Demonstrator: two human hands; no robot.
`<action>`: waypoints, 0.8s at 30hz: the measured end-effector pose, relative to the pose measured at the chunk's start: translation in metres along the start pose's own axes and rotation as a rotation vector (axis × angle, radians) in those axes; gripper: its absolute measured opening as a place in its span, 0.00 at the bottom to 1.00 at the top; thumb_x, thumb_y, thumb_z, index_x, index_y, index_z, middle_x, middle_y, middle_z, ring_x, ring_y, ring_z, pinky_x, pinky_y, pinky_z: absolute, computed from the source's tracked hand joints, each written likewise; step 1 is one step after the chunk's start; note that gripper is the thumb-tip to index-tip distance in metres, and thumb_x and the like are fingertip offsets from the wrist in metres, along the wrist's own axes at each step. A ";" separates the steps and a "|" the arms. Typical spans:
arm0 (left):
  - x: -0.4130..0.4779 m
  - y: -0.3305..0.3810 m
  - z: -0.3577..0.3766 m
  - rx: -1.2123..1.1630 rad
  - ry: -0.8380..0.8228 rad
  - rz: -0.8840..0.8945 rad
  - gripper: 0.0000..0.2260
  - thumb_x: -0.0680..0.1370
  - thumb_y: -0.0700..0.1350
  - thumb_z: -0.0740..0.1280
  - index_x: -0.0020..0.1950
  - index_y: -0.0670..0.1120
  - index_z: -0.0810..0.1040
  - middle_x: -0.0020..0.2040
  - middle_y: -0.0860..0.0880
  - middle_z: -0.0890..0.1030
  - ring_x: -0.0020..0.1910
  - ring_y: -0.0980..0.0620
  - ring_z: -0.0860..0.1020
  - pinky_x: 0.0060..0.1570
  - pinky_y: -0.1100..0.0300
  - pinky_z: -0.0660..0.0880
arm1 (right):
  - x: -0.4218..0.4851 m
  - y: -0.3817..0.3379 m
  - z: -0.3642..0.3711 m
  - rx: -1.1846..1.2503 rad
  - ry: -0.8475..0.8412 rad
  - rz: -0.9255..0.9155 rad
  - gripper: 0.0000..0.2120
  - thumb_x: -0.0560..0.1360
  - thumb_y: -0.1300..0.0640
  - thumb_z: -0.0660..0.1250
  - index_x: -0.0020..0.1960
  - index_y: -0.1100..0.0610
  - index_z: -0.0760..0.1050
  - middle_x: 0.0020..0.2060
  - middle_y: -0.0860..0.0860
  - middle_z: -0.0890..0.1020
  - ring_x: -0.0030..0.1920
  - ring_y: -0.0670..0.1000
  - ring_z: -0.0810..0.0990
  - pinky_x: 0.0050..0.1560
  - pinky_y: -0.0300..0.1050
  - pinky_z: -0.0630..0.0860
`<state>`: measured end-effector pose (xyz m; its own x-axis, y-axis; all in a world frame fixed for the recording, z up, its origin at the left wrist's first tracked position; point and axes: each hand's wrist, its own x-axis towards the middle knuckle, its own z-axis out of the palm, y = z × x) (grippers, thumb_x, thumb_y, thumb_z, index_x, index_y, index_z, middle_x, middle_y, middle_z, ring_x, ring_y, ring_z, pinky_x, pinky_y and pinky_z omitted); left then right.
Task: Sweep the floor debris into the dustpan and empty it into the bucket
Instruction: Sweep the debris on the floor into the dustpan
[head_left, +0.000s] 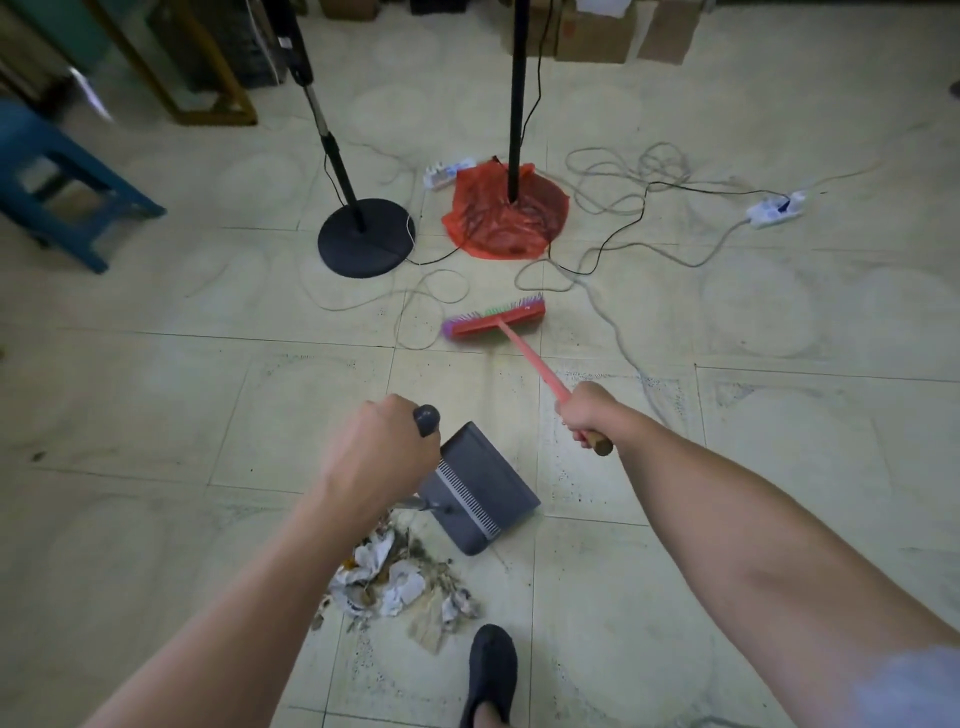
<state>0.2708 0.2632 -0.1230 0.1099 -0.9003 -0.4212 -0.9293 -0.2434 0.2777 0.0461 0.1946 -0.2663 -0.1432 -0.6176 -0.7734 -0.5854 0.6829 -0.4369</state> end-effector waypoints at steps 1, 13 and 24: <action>0.002 0.002 0.002 -0.002 0.001 0.004 0.18 0.80 0.45 0.59 0.30 0.43 0.65 0.23 0.46 0.69 0.22 0.48 0.67 0.23 0.62 0.64 | 0.008 0.000 -0.002 0.005 0.008 0.006 0.10 0.80 0.59 0.57 0.57 0.64 0.68 0.34 0.58 0.76 0.27 0.52 0.74 0.26 0.43 0.74; -0.002 0.014 0.016 0.067 0.034 0.044 0.20 0.80 0.47 0.60 0.28 0.46 0.67 0.21 0.48 0.69 0.19 0.50 0.67 0.23 0.62 0.67 | 0.019 0.059 -0.015 -0.037 0.007 0.314 0.09 0.81 0.59 0.54 0.57 0.61 0.68 0.29 0.53 0.70 0.25 0.48 0.66 0.23 0.37 0.64; -0.037 0.030 0.016 0.086 0.003 0.118 0.19 0.79 0.45 0.61 0.29 0.45 0.62 0.26 0.47 0.66 0.22 0.51 0.62 0.23 0.62 0.59 | -0.073 0.172 -0.008 -0.069 -0.145 0.589 0.16 0.81 0.55 0.51 0.39 0.63 0.65 0.12 0.54 0.65 0.09 0.48 0.60 0.16 0.29 0.60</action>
<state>0.2329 0.2950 -0.1134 -0.0008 -0.9218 -0.3877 -0.9627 -0.1043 0.2498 -0.0507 0.3544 -0.2815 -0.3515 -0.0807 -0.9327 -0.4920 0.8635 0.1107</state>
